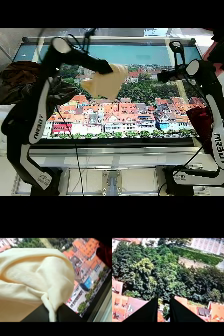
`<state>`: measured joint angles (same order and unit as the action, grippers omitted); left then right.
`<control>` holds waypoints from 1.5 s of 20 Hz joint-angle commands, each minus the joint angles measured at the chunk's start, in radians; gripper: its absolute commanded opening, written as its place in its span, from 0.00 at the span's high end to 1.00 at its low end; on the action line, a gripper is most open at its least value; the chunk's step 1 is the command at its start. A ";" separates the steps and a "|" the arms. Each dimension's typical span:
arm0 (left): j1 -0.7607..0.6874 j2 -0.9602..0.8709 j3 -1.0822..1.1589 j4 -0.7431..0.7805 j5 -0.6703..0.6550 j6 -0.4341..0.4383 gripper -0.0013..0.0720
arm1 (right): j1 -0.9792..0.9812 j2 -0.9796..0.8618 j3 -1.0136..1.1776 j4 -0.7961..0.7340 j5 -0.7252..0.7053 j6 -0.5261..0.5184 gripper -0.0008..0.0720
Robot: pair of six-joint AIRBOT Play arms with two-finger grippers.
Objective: Fold the shirts.
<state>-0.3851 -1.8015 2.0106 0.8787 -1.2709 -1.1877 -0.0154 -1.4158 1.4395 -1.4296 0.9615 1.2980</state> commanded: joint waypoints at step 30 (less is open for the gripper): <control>-0.032 -0.129 -0.006 0.847 0.184 -0.269 0.05 | -0.051 -0.027 -0.163 0.231 0.161 -0.117 0.69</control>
<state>-0.5079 -1.9263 2.0140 1.7237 -1.1347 -1.4475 -0.0673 -1.4445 1.2968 -1.1965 1.1019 1.1957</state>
